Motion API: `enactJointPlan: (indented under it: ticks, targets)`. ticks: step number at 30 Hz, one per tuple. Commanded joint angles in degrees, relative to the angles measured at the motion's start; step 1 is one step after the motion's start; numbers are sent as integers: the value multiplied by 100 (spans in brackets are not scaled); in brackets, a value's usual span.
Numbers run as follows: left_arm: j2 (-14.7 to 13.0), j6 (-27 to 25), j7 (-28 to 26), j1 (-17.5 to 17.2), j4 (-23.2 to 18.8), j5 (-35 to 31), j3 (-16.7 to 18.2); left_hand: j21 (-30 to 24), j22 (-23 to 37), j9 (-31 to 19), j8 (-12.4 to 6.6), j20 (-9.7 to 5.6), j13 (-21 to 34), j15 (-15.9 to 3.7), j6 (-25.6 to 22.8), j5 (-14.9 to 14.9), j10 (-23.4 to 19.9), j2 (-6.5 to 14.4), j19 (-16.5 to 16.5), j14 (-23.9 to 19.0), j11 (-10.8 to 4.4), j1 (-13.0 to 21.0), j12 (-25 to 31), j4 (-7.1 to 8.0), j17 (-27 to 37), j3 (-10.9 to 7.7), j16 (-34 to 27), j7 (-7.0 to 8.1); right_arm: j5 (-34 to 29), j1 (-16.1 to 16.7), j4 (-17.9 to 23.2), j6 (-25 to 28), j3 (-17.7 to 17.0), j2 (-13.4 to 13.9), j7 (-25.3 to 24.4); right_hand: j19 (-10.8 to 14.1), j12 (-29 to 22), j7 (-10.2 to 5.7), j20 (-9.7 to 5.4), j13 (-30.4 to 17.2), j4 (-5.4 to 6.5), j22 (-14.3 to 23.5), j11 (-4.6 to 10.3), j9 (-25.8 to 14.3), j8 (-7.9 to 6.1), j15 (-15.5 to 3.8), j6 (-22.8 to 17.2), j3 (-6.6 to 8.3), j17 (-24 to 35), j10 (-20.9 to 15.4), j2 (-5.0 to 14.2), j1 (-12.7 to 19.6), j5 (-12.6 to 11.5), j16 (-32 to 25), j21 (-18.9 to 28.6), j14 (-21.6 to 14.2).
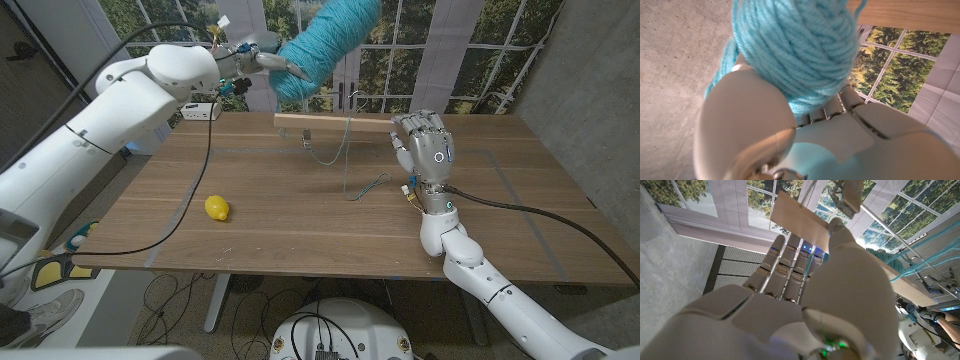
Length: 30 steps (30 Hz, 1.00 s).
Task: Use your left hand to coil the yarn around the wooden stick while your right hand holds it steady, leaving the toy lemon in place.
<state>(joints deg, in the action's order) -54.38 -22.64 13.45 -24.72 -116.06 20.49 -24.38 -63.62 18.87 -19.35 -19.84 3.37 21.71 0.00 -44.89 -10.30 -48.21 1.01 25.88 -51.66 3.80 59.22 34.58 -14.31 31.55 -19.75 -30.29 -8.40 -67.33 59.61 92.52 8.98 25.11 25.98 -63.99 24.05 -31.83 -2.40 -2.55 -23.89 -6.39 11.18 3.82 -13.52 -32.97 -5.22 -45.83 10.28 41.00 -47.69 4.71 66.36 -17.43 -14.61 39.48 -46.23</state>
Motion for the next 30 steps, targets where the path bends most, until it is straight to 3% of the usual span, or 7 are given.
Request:
enactJointPlan:
  ticks: [1, 9, 21, 30]
  targets:
    - [-77, -629, 532, 607, -221, 34, -197, -77, -13, -18, -15, -15, 1222, -1088, -893, -32, -988, 821, 0, -769, -985, 783, 40, 657, 13, -730, 18, 373, -181, -160, -197, 306, 280, 71, -1, -39, 1, -804, -419, -23, -12, 14, 498, -333, 0, -805, -902, -26, 28, -531, 329, 381, -34, 22, 32, 29]
    - [-80, -921, 818, 1012, -309, -71, -403, -129, -46, -23, 14, -3, 1242, -1088, -883, -31, -984, 826, -4, -780, -978, 786, 33, 646, 11, -751, 38, 338, -132, -264, -239, 585, 523, 202, -1, -51, 28, -798, -433, -6, -12, 11, 490, -323, 10, -806, -909, -52, 30, -548, 324, 397, -38, 28, 48, 39]
    - [-39, -1148, 1206, 1500, -426, -163, -581, -205, -95, -50, 43, -4, 1253, -1074, -884, -24, -976, 831, -20, -768, -964, 791, 12, 630, 44, -764, 47, 313, 287, -625, -338, 1208, 1250, 526, 81, -84, 58, -806, -421, 6, -19, 7, 486, -326, 22, -811, -905, -96, 48, -577, 314, 431, -41, 28, 68, 55]
    - [-3, -1110, 1283, 1560, -482, -118, -565, -262, -130, -67, 69, -3, 1274, -1063, -875, -20, -956, 834, -25, -767, -955, 792, -1, 622, 62, -775, 55, 311, 577, -898, -430, 1738, 1702, 574, 338, -128, 126, -777, -393, 18, 0, 2, 525, -313, 23, -796, -953, -135, 16, -506, 312, 427, -45, 90, 80, 149]
